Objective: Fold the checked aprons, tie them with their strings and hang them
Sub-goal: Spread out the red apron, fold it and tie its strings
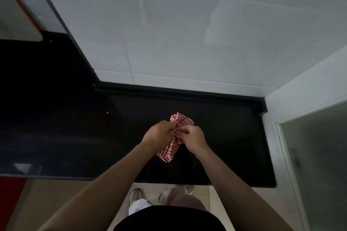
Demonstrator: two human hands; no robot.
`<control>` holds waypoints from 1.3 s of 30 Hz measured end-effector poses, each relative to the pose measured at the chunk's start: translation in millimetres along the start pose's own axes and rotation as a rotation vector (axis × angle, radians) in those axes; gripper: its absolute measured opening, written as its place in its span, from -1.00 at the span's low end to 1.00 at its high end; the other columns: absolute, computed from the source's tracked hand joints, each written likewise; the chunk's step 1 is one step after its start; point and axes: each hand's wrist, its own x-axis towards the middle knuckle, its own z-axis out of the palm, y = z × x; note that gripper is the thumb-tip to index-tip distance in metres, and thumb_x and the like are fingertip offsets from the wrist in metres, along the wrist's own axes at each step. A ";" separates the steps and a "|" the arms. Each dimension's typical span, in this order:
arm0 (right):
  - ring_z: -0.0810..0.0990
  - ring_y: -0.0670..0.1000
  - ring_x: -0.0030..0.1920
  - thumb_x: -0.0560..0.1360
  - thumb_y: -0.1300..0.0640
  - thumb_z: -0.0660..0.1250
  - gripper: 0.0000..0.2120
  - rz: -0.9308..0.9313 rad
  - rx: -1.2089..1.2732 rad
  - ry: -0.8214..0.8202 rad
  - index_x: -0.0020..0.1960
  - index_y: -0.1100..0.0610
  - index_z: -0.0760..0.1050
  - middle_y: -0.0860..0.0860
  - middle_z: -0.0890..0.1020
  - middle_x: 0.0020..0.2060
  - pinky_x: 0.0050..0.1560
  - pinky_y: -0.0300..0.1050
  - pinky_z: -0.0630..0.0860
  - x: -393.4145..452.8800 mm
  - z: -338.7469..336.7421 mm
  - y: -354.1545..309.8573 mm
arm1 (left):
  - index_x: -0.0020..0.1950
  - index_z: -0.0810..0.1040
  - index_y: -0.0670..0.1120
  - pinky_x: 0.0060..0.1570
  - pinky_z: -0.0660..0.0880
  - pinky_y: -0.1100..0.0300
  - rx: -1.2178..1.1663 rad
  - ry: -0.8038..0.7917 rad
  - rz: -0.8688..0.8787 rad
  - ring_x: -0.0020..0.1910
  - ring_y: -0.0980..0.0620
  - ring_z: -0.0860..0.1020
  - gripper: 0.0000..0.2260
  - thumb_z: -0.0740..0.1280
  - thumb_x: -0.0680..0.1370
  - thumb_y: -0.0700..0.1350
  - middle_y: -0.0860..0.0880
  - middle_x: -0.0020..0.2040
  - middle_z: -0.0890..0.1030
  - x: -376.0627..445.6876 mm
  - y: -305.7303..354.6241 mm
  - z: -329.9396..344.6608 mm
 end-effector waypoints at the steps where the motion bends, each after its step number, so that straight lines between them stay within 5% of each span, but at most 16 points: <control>1: 0.64 -0.08 -0.02 0.58 0.18 0.32 -0.85 -0.016 -0.032 0.017 0.12 0.11 0.61 -0.05 0.66 0.01 0.09 -0.09 0.60 -0.4 3.3 1.3 | -0.17 0.41 0.07 -0.20 0.40 0.25 -0.010 -0.021 -0.020 -0.21 0.11 0.48 -0.81 0.18 0.64 -0.08 0.05 -0.12 0.50 -0.3 -0.9 0.5; 4: 0.58 -0.17 -0.03 0.60 0.19 0.29 -0.87 -0.065 -0.098 0.065 0.09 0.08 0.60 -0.13 0.60 -0.05 0.02 -0.26 0.50 -4.8 10.1 0.6 | -0.22 0.39 0.09 -0.21 0.43 0.20 -0.058 -0.056 -0.073 -0.25 0.09 0.49 -0.77 0.17 0.64 -0.07 0.03 -0.19 0.52 -3.7 -3.1 0.8; 11: 0.57 -0.18 -0.06 0.60 0.19 0.28 -0.89 -0.072 -0.092 0.140 -0.01 0.03 0.56 -0.11 0.60 -0.07 -0.04 -0.28 0.49 -7.3 14.9 3.0 | -0.19 0.44 0.04 -0.15 0.53 0.08 -0.200 -0.018 -0.133 -0.21 0.01 0.54 -0.81 0.21 0.63 -0.10 0.00 -0.20 0.56 -14.8 -8.1 4.5; 23: 0.60 -0.13 -0.05 0.61 0.15 0.27 -0.91 0.063 0.018 0.154 -0.02 -0.01 0.50 -0.08 0.58 -0.05 0.03 -0.12 0.59 -8.4 14.2 7.8 | -0.04 0.50 -0.03 -0.10 0.52 0.11 -0.339 -0.186 -0.230 -0.18 0.06 0.52 -0.89 0.22 0.63 -0.07 -0.06 -0.08 0.59 -11.4 -14.9 1.3; 29: 0.58 -0.10 -0.05 0.62 0.08 0.26 -0.90 0.098 -0.130 0.043 0.10 0.05 0.50 -0.04 0.57 -0.04 -0.07 -0.20 0.51 -7.6 20.4 3.4 | 0.09 0.50 -0.05 0.01 0.48 0.12 -0.059 -0.361 -0.111 -0.03 0.04 0.55 -0.77 0.17 0.65 0.07 -0.03 0.02 0.59 -9.9 -8.4 4.9; 33: 0.60 0.02 -0.03 0.65 -0.01 0.18 -0.75 0.240 -0.344 -0.039 0.10 0.15 0.52 0.07 0.61 -0.04 0.04 -0.05 0.54 -10.7 21.1 -4.8 | -0.11 0.56 -0.09 -0.08 0.47 0.14 0.021 -0.345 -0.087 -0.14 0.04 0.54 -0.72 0.16 0.66 0.00 -0.06 -0.12 0.60 -14.3 -3.7 5.9; 35: 0.61 0.02 -0.08 0.65 -0.03 0.16 -0.71 0.237 -0.277 -0.071 0.04 0.14 0.56 0.06 0.62 -0.09 -0.03 -0.06 0.54 -10.7 20.5 -1.5 | -0.24 0.51 -0.04 -0.21 0.42 0.21 -0.104 -0.279 -0.148 -0.25 0.08 0.50 -0.75 0.25 0.62 -0.04 -0.01 -0.24 0.55 -17.9 -3.3 7.7; 39: 0.51 -0.06 -0.32 0.57 0.01 0.30 -0.80 0.426 0.286 0.023 0.01 0.12 0.60 -0.01 0.57 -0.29 -0.28 -0.16 0.40 -15.5 22.3 4.7 | -0.23 0.51 -0.03 -0.21 0.48 0.15 -0.204 -0.193 -0.195 -0.27 0.07 0.51 -0.78 0.29 0.61 -0.03 -0.02 -0.25 0.56 -21.6 -7.0 13.2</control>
